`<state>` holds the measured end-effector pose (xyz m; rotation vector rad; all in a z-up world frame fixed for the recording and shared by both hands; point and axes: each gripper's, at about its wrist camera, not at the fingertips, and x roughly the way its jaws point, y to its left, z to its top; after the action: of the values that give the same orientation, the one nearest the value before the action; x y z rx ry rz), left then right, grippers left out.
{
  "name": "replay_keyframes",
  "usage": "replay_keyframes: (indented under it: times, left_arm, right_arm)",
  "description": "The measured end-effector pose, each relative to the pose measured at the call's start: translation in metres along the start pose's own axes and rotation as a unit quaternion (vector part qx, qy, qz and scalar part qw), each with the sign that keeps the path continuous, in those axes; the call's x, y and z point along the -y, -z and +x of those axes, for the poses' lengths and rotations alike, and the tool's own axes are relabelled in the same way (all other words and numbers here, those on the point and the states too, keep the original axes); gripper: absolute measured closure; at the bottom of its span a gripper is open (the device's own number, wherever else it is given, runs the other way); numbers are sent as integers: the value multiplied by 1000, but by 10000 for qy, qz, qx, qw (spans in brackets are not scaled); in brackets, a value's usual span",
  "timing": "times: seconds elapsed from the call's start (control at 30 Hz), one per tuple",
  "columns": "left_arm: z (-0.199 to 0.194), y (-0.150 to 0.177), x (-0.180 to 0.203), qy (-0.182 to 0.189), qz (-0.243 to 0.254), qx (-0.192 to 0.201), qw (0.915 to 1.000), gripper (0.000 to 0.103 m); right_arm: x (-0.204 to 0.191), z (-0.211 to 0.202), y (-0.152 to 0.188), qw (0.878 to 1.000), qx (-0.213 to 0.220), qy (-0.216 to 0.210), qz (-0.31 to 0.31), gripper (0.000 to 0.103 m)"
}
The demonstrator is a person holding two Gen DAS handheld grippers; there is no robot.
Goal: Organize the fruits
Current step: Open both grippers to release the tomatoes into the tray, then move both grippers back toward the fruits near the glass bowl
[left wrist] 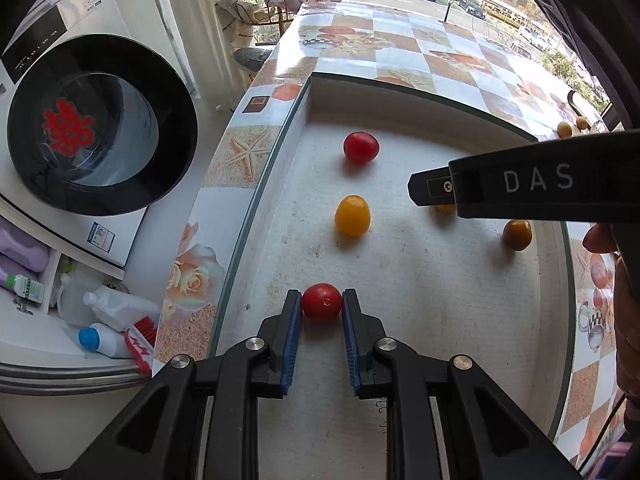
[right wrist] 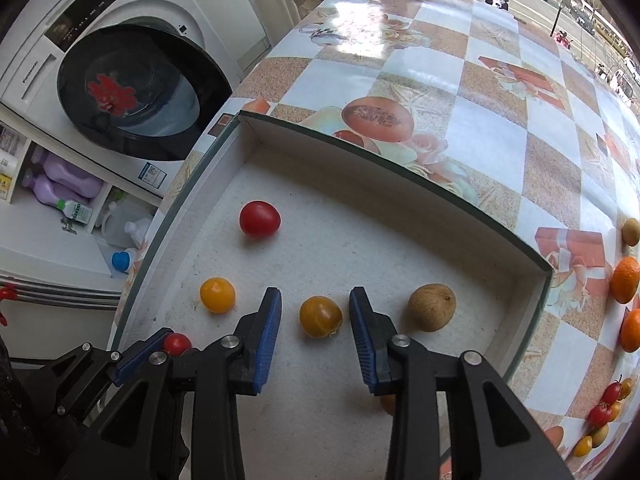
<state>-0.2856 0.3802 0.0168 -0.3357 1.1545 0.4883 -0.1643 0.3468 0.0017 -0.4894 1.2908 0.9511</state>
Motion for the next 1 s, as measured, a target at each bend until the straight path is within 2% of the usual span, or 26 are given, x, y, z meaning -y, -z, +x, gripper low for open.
replay_keyframes:
  times: [0.2, 0.27, 0.3, 0.33, 0.43, 0.53, 0.67, 0.83, 1.0]
  left_arm:
    - [-1, 0, 4, 64, 148, -55, 9999, 79]
    - [-3, 2, 5, 101, 191, -12, 9998, 40]
    - [-8, 4, 6, 87, 213, 157, 9996, 22]
    - [-13, 5, 8, 91, 265, 283, 9992, 22]
    - [-13, 6, 17, 36, 429, 147, 9990, 22]
    - [-16, 5, 24, 12, 516, 85, 9986, 22]
    - [-29, -2, 42, -19, 698, 233, 9973, 22]
    - [-44, -16, 75, 106, 984, 460, 9940, 22]
    - [-57, -27, 116, 280, 1300, 649, 9890, 22]
  right_arm:
    - [7, -18, 0, 9994, 195, -259, 123, 34]
    - [9, -29, 2, 9986, 319, -379, 199, 25]
    - [10, -34, 2, 9980, 379, -437, 239, 23]
    - [12, -40, 3, 9974, 439, -493, 287, 23]
    - [17, -56, 7, 9957, 591, -556, 437, 22]
    - [28, -70, 16, 9943, 695, -520, 621, 22]
    - [51, -88, 35, 9922, 797, -347, 895, 22]
    - [100, -113, 77, 9871, 862, 161, 1341, 22]
    - [152, -126, 126, 9748, 792, 1005, 1825, 22]
